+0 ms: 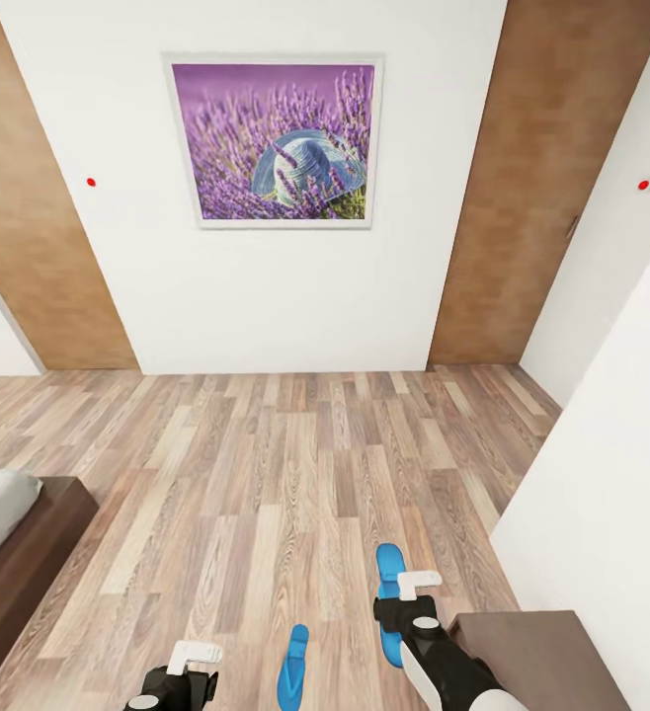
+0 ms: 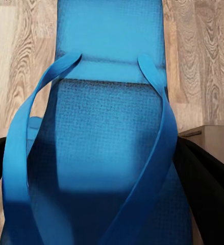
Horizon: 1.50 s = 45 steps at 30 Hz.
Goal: In the bedroom, move the book from the bed onto either nightstand, and place the two sandals side by side next to the bed.
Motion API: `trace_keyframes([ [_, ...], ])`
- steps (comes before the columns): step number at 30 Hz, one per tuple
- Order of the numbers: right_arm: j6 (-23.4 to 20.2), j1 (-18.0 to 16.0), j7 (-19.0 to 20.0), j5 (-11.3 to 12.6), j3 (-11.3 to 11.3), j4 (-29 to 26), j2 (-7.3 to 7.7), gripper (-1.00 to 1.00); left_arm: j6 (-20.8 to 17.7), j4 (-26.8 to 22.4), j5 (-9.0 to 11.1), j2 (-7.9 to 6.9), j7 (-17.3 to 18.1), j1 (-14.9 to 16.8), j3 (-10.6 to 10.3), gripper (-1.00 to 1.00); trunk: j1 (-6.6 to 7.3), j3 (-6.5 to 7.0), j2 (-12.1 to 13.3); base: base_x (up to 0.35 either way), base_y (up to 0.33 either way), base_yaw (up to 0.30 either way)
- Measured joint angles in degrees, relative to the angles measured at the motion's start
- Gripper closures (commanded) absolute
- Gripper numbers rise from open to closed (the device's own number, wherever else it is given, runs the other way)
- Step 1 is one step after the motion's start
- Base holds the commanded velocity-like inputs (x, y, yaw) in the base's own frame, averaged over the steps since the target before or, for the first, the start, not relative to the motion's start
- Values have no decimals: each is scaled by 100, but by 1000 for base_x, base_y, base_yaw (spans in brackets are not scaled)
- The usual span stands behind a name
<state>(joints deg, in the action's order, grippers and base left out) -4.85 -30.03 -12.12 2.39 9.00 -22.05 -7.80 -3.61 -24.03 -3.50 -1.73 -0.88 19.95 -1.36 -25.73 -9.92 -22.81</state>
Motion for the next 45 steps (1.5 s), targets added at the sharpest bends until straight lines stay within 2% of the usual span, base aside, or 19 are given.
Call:
trace_keyframes([
  [45, 1, 0, 0, -31, 6, 36, -6, 100, 9, 0, -3, 0, -5, -1, -19, -100, -1, 0, 0, 88, -3, 0],
])
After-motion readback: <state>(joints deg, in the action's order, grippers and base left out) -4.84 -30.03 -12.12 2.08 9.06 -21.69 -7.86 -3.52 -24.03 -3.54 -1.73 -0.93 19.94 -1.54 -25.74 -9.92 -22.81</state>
